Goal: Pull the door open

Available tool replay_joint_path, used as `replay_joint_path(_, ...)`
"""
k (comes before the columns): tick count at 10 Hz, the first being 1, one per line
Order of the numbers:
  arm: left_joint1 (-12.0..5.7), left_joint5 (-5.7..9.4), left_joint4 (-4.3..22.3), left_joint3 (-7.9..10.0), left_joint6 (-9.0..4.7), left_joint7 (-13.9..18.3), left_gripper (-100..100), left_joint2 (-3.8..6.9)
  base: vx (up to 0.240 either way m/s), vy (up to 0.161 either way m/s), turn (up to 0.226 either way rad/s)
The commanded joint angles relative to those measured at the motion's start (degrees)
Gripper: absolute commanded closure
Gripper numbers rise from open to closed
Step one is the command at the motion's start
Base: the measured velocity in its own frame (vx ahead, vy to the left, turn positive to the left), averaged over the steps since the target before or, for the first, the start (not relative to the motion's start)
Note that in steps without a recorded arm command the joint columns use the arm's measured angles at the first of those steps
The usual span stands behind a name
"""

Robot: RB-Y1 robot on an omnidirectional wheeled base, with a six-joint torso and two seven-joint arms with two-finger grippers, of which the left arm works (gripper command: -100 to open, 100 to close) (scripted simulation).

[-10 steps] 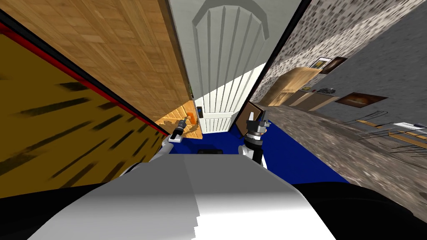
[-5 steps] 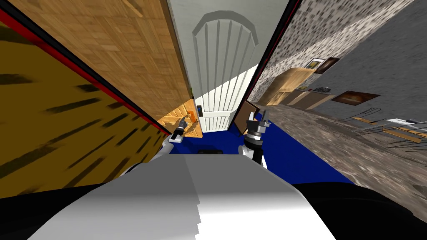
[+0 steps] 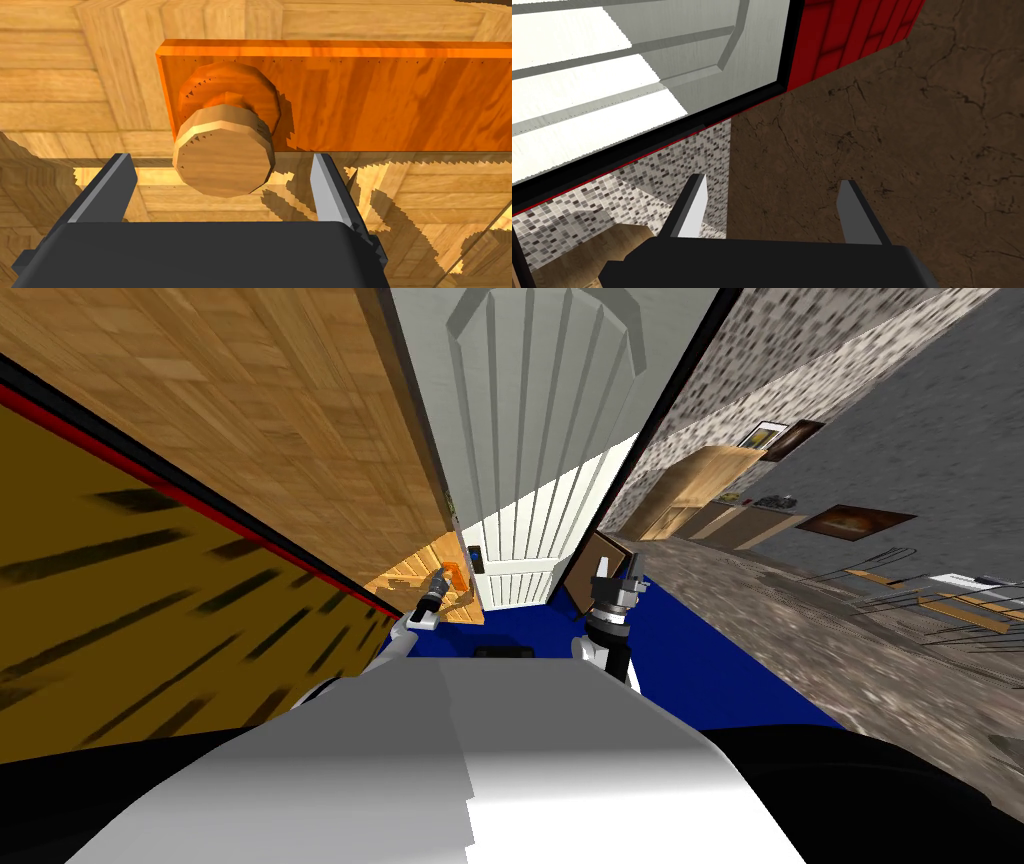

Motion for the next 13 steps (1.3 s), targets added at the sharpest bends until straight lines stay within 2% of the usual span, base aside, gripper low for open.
replay_joint_path(1, -0.43, -0.02, 0.35, 0.20, -0.15, -0.30, -100, -0.32, 0.186, -0.028, -0.048)
replay_joint_path(2, -0.27, -0.01, 0.22, 0.13, -0.07, -0.17, -100, -0.18, 0.080, -0.011, -0.008)
replay_joint_path(3, -0.27, -0.01, 0.22, 0.13, -0.07, -0.17, 100, -0.18, -0.005, 0.003, 0.013)
replay_joint_path(8, -0.27, -0.01, 0.22, 0.13, -0.07, -0.17, 100, -0.18, -0.016, 0.002, -0.003)
replay_joint_path(13, 1.53, -0.32, -1.86, -3.79, -1.48, 3.29, 100, 2.93, -0.173, 0.122, -0.131)
